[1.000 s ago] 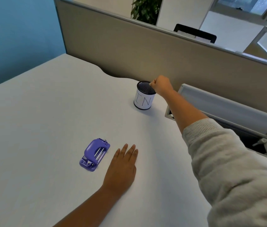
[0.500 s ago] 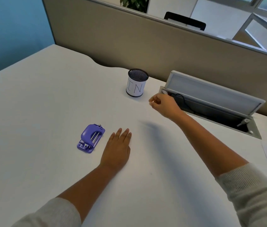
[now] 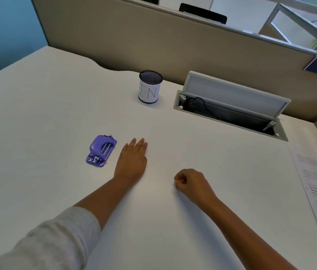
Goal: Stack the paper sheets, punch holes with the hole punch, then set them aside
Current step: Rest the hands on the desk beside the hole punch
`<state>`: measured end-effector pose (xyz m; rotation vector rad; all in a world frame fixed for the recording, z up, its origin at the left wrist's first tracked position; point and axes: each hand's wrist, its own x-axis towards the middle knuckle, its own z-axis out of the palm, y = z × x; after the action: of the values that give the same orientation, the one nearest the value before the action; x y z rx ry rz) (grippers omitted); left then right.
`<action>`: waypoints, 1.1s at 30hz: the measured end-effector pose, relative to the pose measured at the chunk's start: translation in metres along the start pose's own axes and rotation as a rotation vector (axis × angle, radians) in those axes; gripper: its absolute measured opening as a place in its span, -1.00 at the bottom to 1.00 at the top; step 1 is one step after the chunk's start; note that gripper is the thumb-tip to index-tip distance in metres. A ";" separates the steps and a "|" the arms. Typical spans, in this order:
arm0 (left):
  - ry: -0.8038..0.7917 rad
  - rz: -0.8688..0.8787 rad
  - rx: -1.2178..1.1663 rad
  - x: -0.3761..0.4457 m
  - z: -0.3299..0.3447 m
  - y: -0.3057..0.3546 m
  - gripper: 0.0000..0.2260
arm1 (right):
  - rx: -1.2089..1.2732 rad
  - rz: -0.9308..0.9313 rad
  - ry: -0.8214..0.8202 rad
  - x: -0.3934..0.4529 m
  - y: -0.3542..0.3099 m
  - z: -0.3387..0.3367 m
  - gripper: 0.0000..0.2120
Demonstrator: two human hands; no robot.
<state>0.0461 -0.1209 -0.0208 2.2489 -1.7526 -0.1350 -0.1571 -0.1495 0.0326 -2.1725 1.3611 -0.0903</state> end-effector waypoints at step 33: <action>-0.034 -0.030 -0.034 -0.002 -0.007 0.004 -0.58 | -0.124 0.022 -0.013 0.014 -0.010 0.018 -0.82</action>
<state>0.0432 -0.1186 -0.0130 2.2624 -1.7212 -0.2089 -0.1361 -0.1503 0.0192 -2.2543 1.4174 0.0167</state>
